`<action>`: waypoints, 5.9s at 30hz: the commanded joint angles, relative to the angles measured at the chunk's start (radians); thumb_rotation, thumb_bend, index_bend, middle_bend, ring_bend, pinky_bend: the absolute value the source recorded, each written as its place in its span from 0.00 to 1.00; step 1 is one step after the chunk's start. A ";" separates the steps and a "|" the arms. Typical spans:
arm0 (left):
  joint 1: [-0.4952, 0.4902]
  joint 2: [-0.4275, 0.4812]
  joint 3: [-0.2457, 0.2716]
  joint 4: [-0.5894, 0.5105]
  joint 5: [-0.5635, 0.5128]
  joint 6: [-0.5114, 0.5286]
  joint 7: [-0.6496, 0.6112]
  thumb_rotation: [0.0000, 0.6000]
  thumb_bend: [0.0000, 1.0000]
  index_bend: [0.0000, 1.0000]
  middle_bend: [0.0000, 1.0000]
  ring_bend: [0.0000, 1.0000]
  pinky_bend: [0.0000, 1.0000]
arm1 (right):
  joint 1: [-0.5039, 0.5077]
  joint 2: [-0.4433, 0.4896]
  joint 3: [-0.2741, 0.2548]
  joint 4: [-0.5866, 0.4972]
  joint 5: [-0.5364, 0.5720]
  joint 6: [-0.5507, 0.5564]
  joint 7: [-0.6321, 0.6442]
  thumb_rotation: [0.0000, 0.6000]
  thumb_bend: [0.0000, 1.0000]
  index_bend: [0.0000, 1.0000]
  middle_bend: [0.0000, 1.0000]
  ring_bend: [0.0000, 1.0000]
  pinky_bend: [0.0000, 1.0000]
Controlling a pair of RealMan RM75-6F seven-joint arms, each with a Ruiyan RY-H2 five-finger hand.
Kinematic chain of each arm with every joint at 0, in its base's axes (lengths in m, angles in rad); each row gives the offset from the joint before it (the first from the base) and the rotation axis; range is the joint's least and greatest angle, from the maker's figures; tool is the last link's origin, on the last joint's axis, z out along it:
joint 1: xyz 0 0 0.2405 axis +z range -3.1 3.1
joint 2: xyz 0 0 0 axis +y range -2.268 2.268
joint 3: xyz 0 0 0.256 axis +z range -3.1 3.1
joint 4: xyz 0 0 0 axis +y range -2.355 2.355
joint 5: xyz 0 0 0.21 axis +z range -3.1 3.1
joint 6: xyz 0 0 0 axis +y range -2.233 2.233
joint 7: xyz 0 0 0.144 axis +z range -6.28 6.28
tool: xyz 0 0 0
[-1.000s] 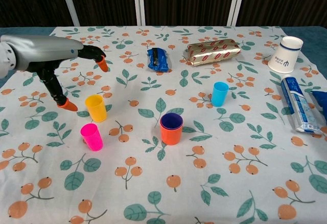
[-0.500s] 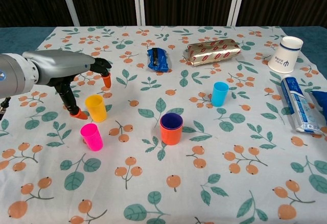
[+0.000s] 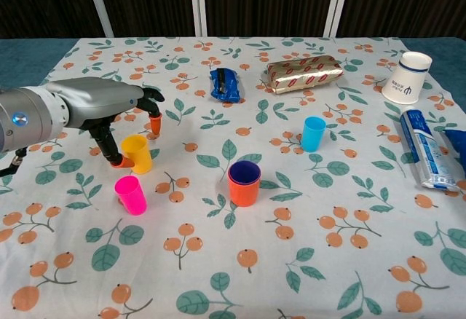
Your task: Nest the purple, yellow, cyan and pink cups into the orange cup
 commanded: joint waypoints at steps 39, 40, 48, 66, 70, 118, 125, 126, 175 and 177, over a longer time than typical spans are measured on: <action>-0.009 0.044 -0.022 -0.096 0.057 0.052 -0.068 1.00 0.31 0.51 0.09 0.00 0.04 | -0.032 -0.005 0.052 -0.001 -0.004 -0.024 -0.006 1.00 0.45 0.02 0.00 0.02 0.11; -0.010 0.049 -0.026 -0.107 0.064 0.055 -0.069 1.00 0.31 0.51 0.09 0.00 0.04 | -0.033 -0.005 0.052 -0.001 -0.005 -0.024 -0.007 1.00 0.45 0.02 0.00 0.02 0.11; -0.050 0.071 -0.044 -0.233 0.078 0.065 -0.013 1.00 0.31 0.51 0.10 0.00 0.04 | -0.036 -0.005 0.057 -0.004 -0.011 -0.028 -0.007 1.00 0.45 0.02 0.00 0.02 0.11; -0.153 -0.096 -0.048 -0.228 0.022 0.095 0.119 1.00 0.31 0.50 0.11 0.00 0.04 | -0.044 -0.002 0.067 -0.002 -0.018 -0.033 -0.002 1.00 0.45 0.02 0.00 0.02 0.12; -0.166 -0.131 -0.050 -0.207 0.020 0.103 0.126 1.00 0.31 0.50 0.11 0.00 0.04 | -0.048 0.001 0.071 -0.003 -0.018 -0.029 0.003 1.00 0.45 0.02 0.00 0.02 0.12; 0.069 0.132 0.124 -0.181 0.313 0.441 -0.108 1.00 0.16 0.08 0.05 0.00 0.03 | 0.200 0.003 0.183 -0.030 0.005 -0.388 0.101 1.00 0.41 0.05 0.00 0.02 0.11; 0.193 0.241 0.160 -0.104 0.411 0.500 -0.394 1.00 0.14 0.08 0.04 0.00 0.03 | 0.309 -0.055 0.226 -0.042 0.107 -0.547 0.044 1.00 0.41 0.06 0.00 0.02 0.11; 0.202 0.248 0.161 -0.096 0.416 0.505 -0.413 1.00 0.14 0.08 0.04 0.00 0.03 | 0.316 -0.060 0.230 -0.044 0.117 -0.556 0.038 1.00 0.41 0.07 0.00 0.02 0.11; 0.512 0.195 0.090 0.398 0.480 0.483 -0.875 1.00 0.14 0.10 0.04 0.00 0.03 | 0.583 -0.334 0.301 0.173 0.525 -0.686 -0.177 1.00 0.41 0.39 0.00 0.04 0.13; 0.514 0.195 0.086 0.399 0.481 0.479 -0.873 1.00 0.14 0.10 0.04 0.00 0.03 | 0.585 -0.337 0.299 0.179 0.525 -0.684 -0.176 1.00 0.41 0.40 0.00 0.04 0.13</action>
